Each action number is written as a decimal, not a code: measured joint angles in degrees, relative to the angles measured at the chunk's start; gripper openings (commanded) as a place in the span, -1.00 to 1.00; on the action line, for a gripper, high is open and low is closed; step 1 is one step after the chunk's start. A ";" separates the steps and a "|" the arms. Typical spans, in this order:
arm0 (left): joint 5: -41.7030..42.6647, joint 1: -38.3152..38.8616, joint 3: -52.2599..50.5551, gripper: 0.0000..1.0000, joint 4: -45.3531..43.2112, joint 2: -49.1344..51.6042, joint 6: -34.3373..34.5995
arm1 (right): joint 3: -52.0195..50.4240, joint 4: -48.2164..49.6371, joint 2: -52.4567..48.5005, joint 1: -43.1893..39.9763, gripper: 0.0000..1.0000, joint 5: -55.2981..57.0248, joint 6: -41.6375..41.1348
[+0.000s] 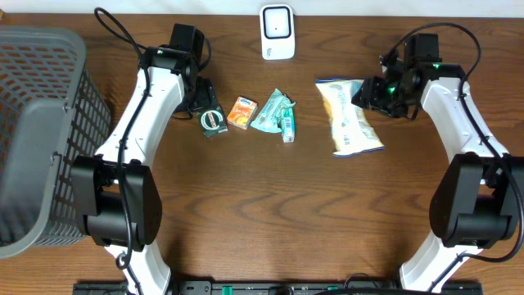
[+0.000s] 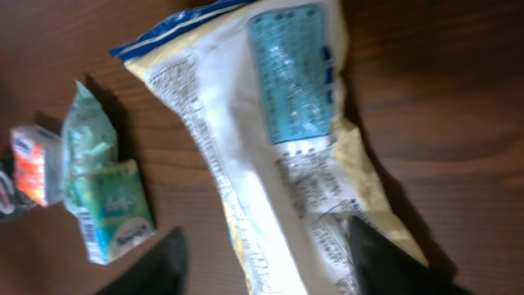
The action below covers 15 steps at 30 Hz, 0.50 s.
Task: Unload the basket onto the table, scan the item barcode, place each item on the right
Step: 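Grasp the white-and-blue pack with the right gripper and lift it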
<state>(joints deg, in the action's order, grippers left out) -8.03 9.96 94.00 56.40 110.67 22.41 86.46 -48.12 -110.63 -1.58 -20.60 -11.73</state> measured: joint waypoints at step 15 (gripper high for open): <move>0.00 0.00 0.00 0.96 0.00 0.00 0.00 | -1.03 3.82 -0.52 0.00 0.82 8.20 3.08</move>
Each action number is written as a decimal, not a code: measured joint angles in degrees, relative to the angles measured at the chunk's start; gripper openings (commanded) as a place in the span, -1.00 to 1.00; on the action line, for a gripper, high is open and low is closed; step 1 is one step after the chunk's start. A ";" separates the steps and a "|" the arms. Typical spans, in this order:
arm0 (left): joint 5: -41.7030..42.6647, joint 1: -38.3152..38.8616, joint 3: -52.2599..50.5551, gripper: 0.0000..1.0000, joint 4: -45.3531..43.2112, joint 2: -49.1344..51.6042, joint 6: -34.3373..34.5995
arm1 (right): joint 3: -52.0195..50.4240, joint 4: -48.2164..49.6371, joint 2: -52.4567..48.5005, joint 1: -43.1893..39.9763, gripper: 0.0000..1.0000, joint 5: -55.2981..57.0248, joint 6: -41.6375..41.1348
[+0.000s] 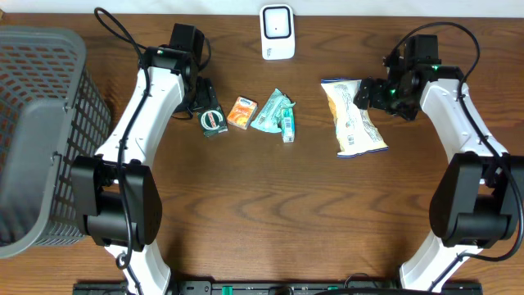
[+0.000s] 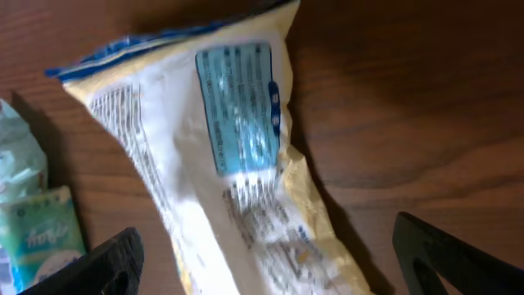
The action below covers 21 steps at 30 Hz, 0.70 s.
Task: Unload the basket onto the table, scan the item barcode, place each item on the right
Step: 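Grasp the white-and-blue pack with the right gripper and lift it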
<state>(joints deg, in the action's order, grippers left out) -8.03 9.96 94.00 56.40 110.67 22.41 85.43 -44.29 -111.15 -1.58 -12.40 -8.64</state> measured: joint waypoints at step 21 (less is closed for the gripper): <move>0.00 0.00 0.00 0.95 0.00 0.00 0.00 | -0.04 5.92 -11.08 -0.13 0.18 -12.28 4.87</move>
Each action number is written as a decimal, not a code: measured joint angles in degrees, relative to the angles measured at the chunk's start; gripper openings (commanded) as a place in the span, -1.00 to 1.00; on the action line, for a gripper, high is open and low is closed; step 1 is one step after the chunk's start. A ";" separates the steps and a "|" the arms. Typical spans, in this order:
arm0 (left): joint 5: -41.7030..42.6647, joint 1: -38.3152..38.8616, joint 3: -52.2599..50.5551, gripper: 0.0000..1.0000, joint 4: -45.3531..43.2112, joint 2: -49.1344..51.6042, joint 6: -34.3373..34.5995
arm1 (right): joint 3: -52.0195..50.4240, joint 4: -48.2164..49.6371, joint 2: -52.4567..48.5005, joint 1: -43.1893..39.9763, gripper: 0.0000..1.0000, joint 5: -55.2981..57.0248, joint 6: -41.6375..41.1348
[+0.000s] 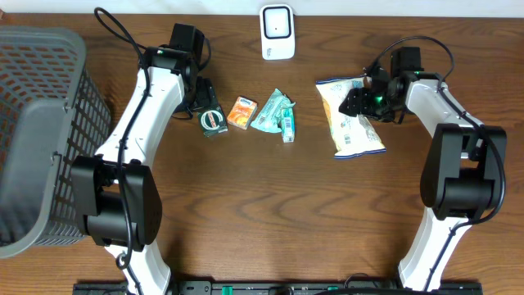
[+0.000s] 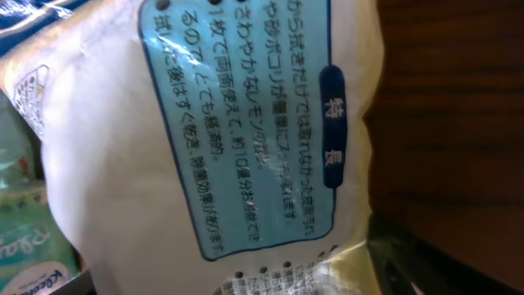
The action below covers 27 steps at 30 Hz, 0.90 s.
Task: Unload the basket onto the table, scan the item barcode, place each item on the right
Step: 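Grasp the white-and-blue pack with the right gripper and lift it, then carry the white-and-blue pack up to the scanner with the right gripper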
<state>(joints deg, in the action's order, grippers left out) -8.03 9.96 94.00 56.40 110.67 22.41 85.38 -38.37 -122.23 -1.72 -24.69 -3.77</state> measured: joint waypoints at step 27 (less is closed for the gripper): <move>0.00 0.00 0.00 0.95 -0.02 0.00 0.00 | 0.04 11.17 9.35 2.89 -0.98 -21.20 -1.86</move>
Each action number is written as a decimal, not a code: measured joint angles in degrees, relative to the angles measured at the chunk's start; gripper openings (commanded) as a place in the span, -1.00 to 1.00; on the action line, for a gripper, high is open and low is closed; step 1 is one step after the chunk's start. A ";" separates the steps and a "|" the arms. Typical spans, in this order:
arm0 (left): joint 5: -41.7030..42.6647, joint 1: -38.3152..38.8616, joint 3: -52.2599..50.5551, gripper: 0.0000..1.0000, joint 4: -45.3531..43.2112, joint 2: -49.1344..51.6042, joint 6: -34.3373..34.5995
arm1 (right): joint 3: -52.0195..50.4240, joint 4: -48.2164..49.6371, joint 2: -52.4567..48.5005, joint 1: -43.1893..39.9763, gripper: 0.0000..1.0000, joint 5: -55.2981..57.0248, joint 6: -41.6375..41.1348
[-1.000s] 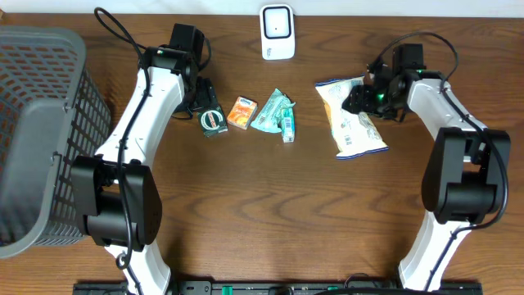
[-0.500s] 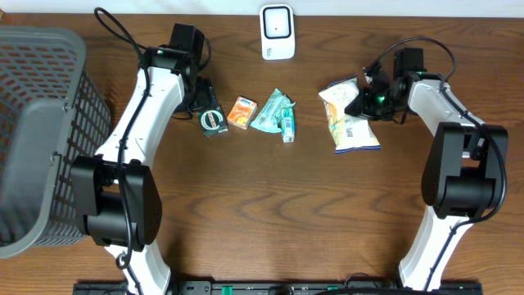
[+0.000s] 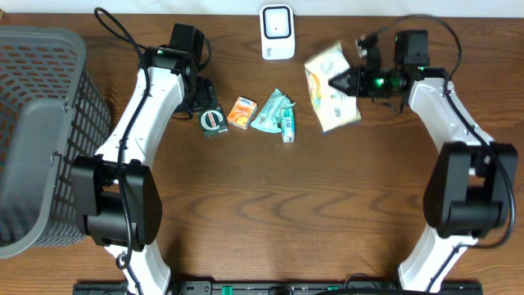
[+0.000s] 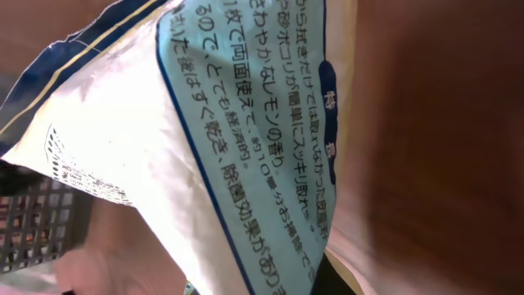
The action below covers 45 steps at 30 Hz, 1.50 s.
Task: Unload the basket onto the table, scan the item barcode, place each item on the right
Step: 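Carry the white-and-blue pack up to the scanner with the right gripper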
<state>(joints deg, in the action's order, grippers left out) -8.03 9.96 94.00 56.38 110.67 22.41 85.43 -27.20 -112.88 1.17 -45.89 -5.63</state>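
The white and yellow bag (image 3: 330,88) with a blue printed label hangs tilted above the table, right of the white scanner (image 3: 277,31) at the back edge. My right gripper (image 3: 342,82) is shut on the bag's right side. In the right wrist view the bag (image 4: 246,123) fills the frame, and only one dark fingertip (image 4: 334,279) shows at the bottom. My left gripper (image 3: 202,100) rests on the table beside a round green tin (image 3: 213,120); its jaws are hidden from above.
An orange box (image 3: 241,113) and teal packets (image 3: 275,112) lie left of the bag, in front of the scanner. A grey mesh basket (image 3: 33,131) stands at the far left.
The bag was lying on the table under my right gripper. Now the gripper holds it lifted and tilted, further left and back, nearer the scanner. The left arm has not moved.
The bag lay flat at the right, with my right gripper open over its far end. The gripper then stood open a little to the right, then low over the label. Now it is shut on the bag, which is raised beside the scanner.
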 measured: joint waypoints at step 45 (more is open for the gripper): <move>0.00 0.00 0.00 0.96 0.02 0.00 0.00 | 0.04 13.75 13.29 14.95 -0.98 14.45 -10.93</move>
<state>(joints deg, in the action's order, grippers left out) -8.03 9.96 94.00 56.40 110.67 22.41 85.47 -13.45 -99.59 16.12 -31.44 -16.56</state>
